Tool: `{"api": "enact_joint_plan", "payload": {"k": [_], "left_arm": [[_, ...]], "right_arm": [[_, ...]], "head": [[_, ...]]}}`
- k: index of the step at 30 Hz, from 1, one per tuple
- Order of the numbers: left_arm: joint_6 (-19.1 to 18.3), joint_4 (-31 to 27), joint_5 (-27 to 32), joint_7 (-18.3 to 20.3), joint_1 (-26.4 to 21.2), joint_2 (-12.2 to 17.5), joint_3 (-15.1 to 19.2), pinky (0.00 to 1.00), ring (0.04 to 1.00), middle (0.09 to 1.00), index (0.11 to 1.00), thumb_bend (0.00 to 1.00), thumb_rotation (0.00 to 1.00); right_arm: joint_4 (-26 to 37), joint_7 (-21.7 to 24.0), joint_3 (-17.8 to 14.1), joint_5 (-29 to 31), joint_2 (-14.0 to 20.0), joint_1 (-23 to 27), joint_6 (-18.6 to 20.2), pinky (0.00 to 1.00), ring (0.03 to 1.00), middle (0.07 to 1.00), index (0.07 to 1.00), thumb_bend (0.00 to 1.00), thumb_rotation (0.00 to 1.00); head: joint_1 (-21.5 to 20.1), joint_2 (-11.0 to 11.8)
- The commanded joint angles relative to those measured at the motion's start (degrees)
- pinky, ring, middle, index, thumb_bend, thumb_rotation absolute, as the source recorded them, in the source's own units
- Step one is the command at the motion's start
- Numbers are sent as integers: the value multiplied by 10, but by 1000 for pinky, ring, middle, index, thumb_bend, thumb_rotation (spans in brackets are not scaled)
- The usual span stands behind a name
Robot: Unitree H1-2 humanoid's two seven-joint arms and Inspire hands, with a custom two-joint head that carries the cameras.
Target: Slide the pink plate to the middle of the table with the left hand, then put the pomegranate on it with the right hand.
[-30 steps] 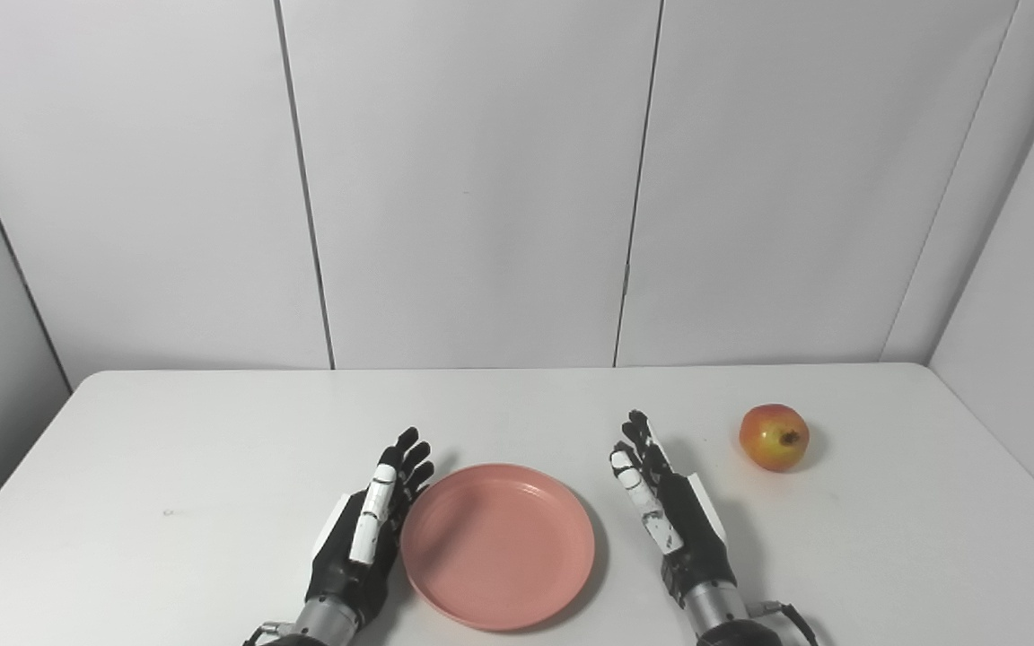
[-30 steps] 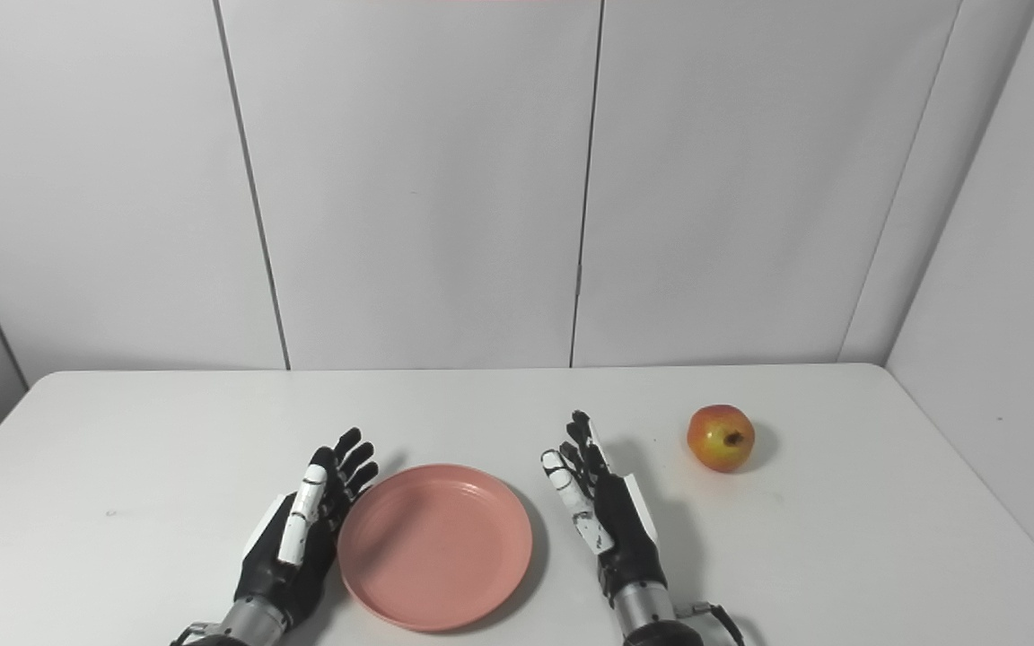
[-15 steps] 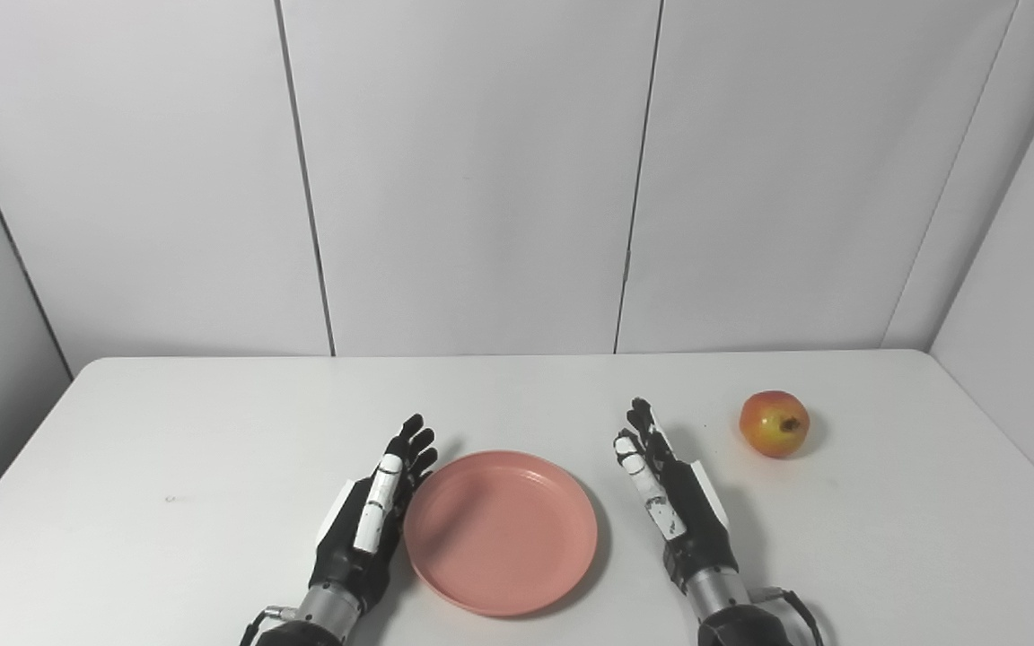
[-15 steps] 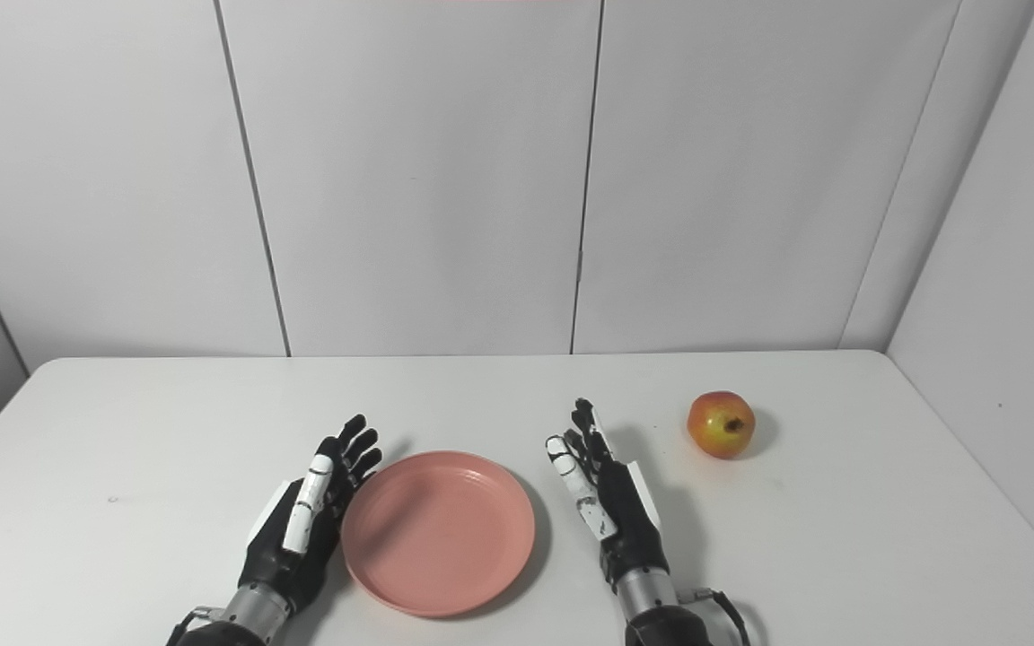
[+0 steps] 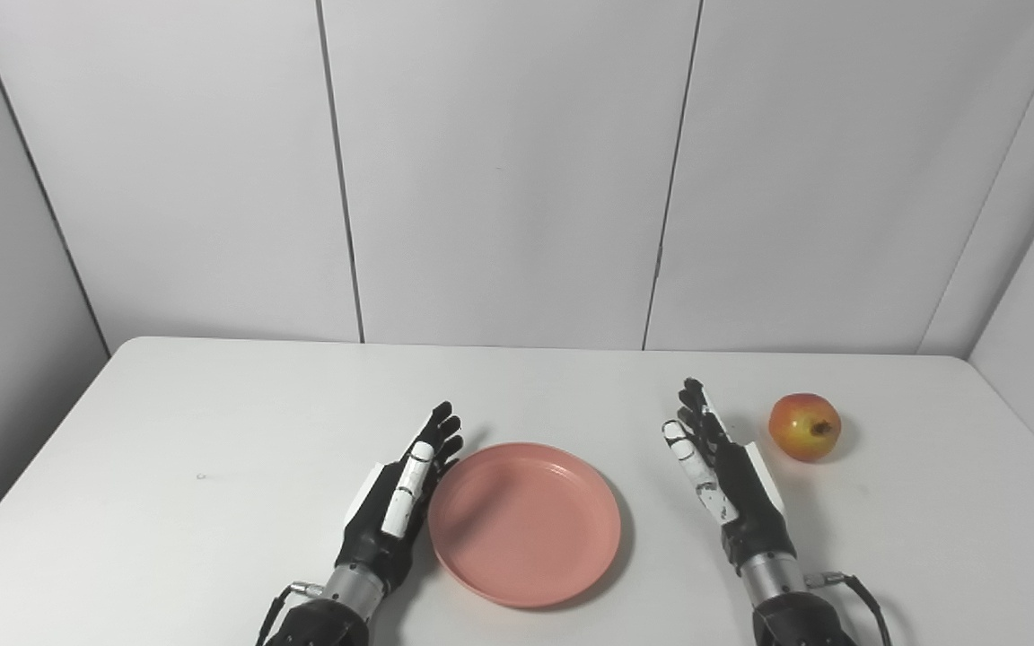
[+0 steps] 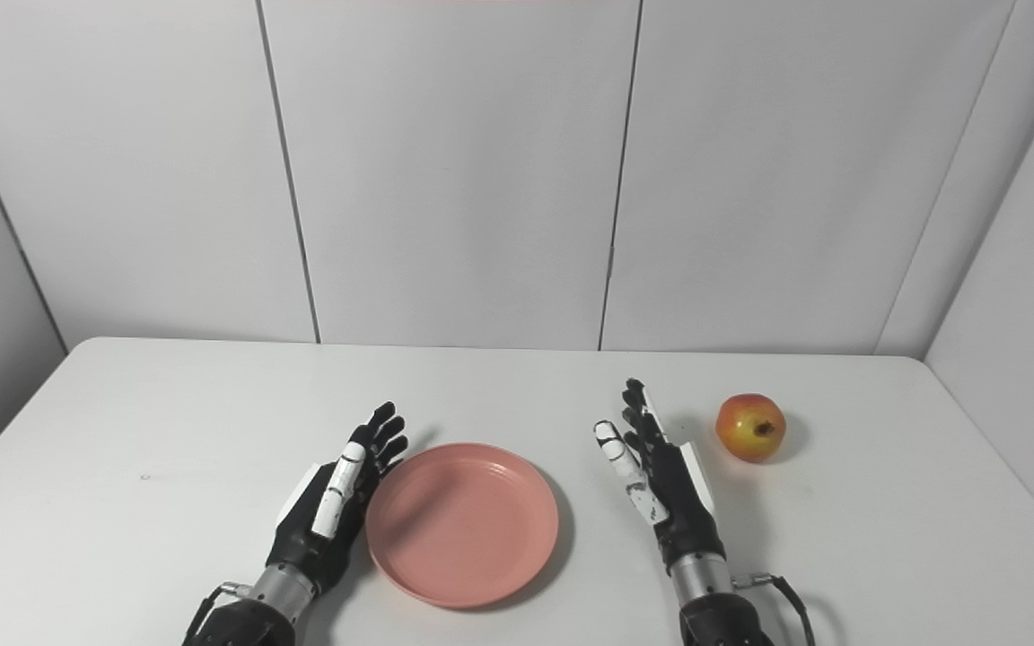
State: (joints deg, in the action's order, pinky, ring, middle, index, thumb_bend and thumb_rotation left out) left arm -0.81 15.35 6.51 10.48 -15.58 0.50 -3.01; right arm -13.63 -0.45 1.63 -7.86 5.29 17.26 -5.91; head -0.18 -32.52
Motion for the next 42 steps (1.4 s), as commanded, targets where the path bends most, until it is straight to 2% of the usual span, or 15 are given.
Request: {"api": "enact_joint_plan", "payload": {"k": [1,4,9,15,17,19,27,34,42], "left_arm": [[2,13,-14,-10,-15,-3,-4,962,983,991,993,528,1000],[4,19,-20,-13,-17,-2,-6,959,978,990,992,528,1000],[7,23,-18,-14,-19,-2,-4,959,978,991,993,532,1000],[7,23,-19,-16,-19,0,-4,958,978,988,992,531,1000],[9,25,-19,-17,-20,-1,-3,957,978,988,991,528,1000],[12,27,-18,-17,-20,-1,-2,955,976,986,989,528,1000],[28,43,-24,-21,-27,2,1,947,972,983,986,531,1000],[45,58,-18,-21,-33,1,9,943,967,984,985,519,1000],[59,74,-29,-36,-40,0,16,922,955,972,974,521,1000]], "right_arm": [[19,-16,2,-30,17,33,-44,931,944,952,973,577,867],[15,-29,2,-56,31,41,-54,890,917,937,944,593,799],[39,-31,1,-72,44,43,-31,846,898,934,943,614,682],[41,-34,-4,-74,50,48,-40,824,894,931,937,621,611],[45,-38,-9,-76,52,50,-34,809,892,934,939,619,601],[50,-42,-16,-77,53,52,-27,834,908,940,946,635,598],[33,-73,-36,-105,73,69,-38,817,909,940,949,660,539],[26,-90,-46,-122,89,75,-17,842,913,932,948,672,473],[-3,-112,-54,-145,110,89,-17,829,903,923,946,738,471]], "head": [[-1,2],[-2,5],[-5,5],[-12,7],[-14,8],[-14,8],[-17,9],[-19,8],[-21,11]]}}
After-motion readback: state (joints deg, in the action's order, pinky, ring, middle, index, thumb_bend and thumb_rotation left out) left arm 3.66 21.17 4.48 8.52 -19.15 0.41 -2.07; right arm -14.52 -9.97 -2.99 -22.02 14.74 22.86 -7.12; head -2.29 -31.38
